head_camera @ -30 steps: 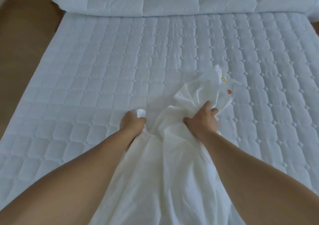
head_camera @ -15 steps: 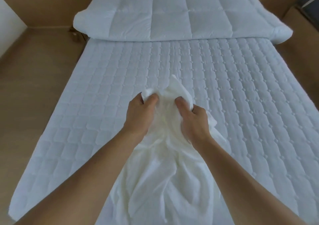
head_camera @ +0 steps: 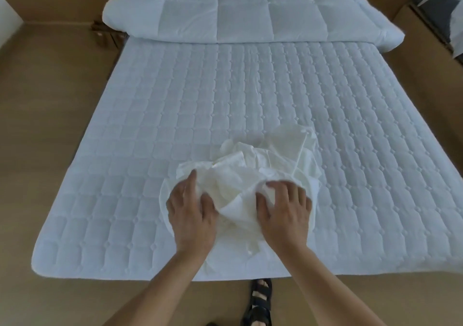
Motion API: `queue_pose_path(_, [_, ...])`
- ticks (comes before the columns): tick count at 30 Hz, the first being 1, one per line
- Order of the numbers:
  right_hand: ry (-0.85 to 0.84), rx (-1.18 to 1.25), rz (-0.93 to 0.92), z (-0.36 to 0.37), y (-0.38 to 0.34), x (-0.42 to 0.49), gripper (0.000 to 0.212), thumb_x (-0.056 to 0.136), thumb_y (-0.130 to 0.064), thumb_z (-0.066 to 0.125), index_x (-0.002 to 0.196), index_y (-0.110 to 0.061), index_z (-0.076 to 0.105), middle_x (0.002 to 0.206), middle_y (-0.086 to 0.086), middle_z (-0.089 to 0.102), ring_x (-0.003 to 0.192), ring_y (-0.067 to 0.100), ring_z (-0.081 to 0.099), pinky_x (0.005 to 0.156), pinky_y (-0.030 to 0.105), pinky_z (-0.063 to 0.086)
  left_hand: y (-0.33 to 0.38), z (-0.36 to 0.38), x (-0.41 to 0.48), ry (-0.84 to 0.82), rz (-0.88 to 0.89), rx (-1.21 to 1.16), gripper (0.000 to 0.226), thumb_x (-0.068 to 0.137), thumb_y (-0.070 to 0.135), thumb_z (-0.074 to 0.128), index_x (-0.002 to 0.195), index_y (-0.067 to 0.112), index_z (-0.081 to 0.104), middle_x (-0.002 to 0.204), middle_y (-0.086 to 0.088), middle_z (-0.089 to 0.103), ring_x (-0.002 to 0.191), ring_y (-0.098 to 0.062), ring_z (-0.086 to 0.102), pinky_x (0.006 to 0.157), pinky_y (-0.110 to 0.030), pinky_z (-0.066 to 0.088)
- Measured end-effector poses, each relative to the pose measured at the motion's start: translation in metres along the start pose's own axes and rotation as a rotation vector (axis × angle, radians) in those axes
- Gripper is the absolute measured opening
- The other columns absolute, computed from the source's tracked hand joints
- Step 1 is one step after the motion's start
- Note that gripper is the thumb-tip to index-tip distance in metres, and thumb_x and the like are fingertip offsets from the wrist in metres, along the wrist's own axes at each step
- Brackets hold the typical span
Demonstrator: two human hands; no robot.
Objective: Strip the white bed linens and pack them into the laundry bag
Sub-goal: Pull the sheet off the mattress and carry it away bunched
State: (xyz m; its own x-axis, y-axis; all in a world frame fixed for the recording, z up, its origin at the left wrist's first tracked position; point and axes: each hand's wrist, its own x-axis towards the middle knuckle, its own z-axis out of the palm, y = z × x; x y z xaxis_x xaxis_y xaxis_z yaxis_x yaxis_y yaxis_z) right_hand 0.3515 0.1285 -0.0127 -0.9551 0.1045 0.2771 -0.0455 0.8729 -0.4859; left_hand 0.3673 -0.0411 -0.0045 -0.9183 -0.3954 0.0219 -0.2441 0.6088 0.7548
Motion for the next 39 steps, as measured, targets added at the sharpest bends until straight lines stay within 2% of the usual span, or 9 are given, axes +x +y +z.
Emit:
queue_pose_path(3, [-0.147, -0.098, -0.171, 0.015, 0.0, 0.012, 0.08, 0.09, -0.072, 0.035, 0.158, -0.035, 0.016, 0.163, 0.005, 0.018, 0.153, 0.031, 0.009, 0.118, 0.055, 0.012, 0.006, 0.015, 0.002, -0.136, 0.0, 0.122, 0.081, 0.085, 0.081, -0.003, 0.156, 0.045, 0.011, 0.166, 0.001, -0.005, 0.152, -0.023, -0.012, 0.118, -0.054, 0.007])
queue_pose_path(5, [-0.334, -0.183, -0.098, 0.033, 0.017, 0.021, 0.099, 0.078, -0.09, 0.024, 0.154, -0.043, -0.02, 0.165, -0.001, -0.025, 0.151, 0.027, -0.027, 0.117, 0.065, -0.002, -0.009, 0.033, 0.008, -0.275, -0.116, 0.299, 0.091, 0.072, 0.09, -0.008, 0.152, 0.048, -0.017, 0.161, 0.004, -0.03, 0.147, -0.026, -0.032, 0.116, -0.065, 0.003])
queue_pose_path(8, [-0.463, -0.267, 0.085, 0.057, 0.047, 0.036, 0.127, 0.058, -0.101, 0.038, 0.147, -0.045, -0.034, 0.157, -0.004, -0.042, 0.143, 0.027, -0.042, 0.113, 0.074, -0.001, -0.039, 0.056, 0.019, -0.378, -0.289, 0.475, 0.109, 0.062, 0.093, 0.011, 0.147, 0.04, -0.034, 0.154, -0.004, -0.044, 0.143, -0.035, -0.038, 0.114, -0.071, 0.005])
queue_pose_path(13, [-0.625, -0.22, 0.332, 0.096, 0.072, 0.058, 0.152, 0.029, -0.108, 0.043, 0.141, -0.047, -0.041, 0.155, -0.003, -0.045, 0.145, 0.032, -0.037, 0.106, 0.08, 0.004, -0.063, 0.086, 0.038, -0.352, -0.558, 0.295, 0.142, 0.035, 0.1, 0.036, 0.141, 0.044, -0.039, 0.157, -0.003, -0.038, 0.147, -0.034, -0.029, 0.109, -0.074, 0.013])
queue_pose_path(16, [-0.699, -0.147, 0.462, 0.11, 0.078, 0.071, 0.161, 0.017, -0.106, 0.05, 0.142, -0.051, -0.035, 0.155, -0.009, -0.039, 0.15, 0.031, -0.026, 0.106, 0.077, 0.022, -0.072, 0.094, 0.056, -0.371, -0.685, 0.178, 0.152, 0.024, 0.099, 0.049, 0.14, 0.05, -0.036, 0.16, 0.0, -0.031, 0.148, -0.032, -0.024, 0.11, -0.074, 0.012])
queue_pose_path(24, [-0.808, 0.043, 0.576, 0.107, 0.087, 0.096, 0.153, 0.026, -0.09, 0.071, 0.154, -0.045, 0.0, 0.147, 0.005, 0.038, 0.131, 0.031, 0.047, 0.103, 0.04, 0.043, -0.07, 0.089, 0.082, -0.367, -0.66, 0.045, 0.156, 0.023, 0.091, 0.071, 0.151, 0.053, -0.01, 0.151, -0.012, 0.034, 0.133, -0.036, 0.043, 0.103, -0.049, 0.044])
queue_pose_path(28, [-0.709, 0.383, 0.641, 0.084, 0.081, 0.1, 0.106, 0.038, -0.071, 0.083, 0.134, -0.051, 0.043, 0.116, -0.022, 0.062, 0.111, 0.014, 0.062, 0.088, 0.033, 0.05, -0.025, 0.083, 0.106, -0.402, -0.42, -0.053, 0.136, 0.038, 0.078, 0.078, 0.153, 0.05, 0.011, 0.149, 0.008, 0.047, 0.133, -0.021, 0.05, 0.103, -0.043, 0.046])
queue_pose_path(34, [-0.29, 0.592, 0.705, 0.084, 0.076, 0.102, 0.096, 0.055, -0.066, 0.083, 0.139, -0.055, 0.037, 0.127, -0.023, 0.053, 0.113, 0.008, 0.056, 0.091, 0.032, 0.044, 0.04, 0.105, 0.155, -0.29, 0.123, 0.282, 0.113, 0.053, 0.074, 0.066, 0.147, 0.052, 0.008, 0.128, 0.006, 0.05, 0.11, -0.019, 0.057, 0.075, -0.034, 0.043])
queue_pose_path(39, [-0.621, 0.361, 0.583, 0.088, 0.098, 0.109, 0.102, 0.084, -0.047, 0.071, 0.16, -0.03, 0.005, 0.156, 0.006, 0.028, 0.141, 0.028, 0.032, 0.109, 0.04, 0.034, 0.025, 0.148, 0.125, -0.278, 0.284, 0.766, 0.099, 0.08, 0.043, 0.069, 0.15, 0.035, -0.001, 0.14, -0.008, 0.042, 0.11, -0.03, 0.052, 0.079, -0.04, 0.046])
